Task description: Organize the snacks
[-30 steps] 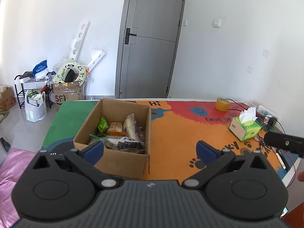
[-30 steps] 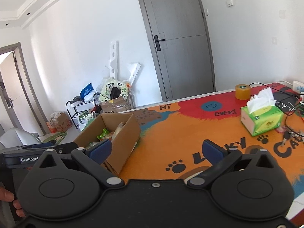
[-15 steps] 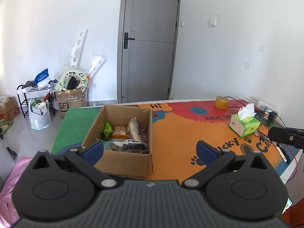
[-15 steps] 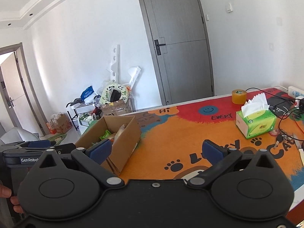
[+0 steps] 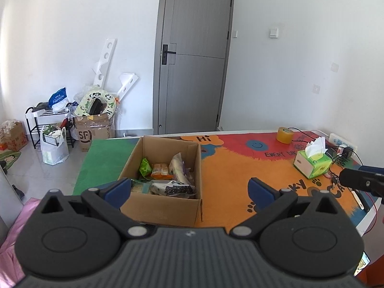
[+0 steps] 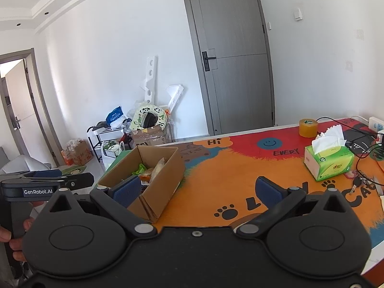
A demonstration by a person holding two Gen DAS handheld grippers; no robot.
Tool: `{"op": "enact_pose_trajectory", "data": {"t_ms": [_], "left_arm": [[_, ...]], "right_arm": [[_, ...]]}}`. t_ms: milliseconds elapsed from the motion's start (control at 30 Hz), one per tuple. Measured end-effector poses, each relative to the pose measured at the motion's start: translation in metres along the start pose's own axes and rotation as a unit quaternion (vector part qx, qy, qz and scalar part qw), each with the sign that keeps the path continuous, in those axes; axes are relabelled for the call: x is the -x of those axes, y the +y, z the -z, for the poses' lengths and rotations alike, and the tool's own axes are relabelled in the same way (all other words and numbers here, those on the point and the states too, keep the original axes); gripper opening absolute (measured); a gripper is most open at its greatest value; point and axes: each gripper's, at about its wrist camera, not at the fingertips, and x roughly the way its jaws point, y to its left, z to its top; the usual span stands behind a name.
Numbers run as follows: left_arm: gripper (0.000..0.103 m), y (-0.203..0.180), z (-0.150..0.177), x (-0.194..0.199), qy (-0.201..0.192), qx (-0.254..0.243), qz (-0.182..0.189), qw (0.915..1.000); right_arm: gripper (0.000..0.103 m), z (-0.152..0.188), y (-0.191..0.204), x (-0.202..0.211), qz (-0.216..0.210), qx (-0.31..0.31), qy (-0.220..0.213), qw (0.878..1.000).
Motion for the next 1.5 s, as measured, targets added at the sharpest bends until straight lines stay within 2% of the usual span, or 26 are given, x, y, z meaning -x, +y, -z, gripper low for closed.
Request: {"op": "enact_pose_trajectory", "data": {"t_ms": [667, 1500], "left_arm": [[0.103, -0.0021, 0.0009, 0.0010, 0.004, -0.007, -0.012, 0.9999], [0.103, -0.0004, 0.0016, -0.0004, 0.012, -0.005, -0.005, 0.9999]], "right_arm": [[0.103, -0.0026, 0.0038, 0.0013, -0.002, 0.008, 0.005, 1.000], [0.103, -0.0028, 0.0041, -0.0014, 0.009, 0.014, 0.015, 1.000]]}}
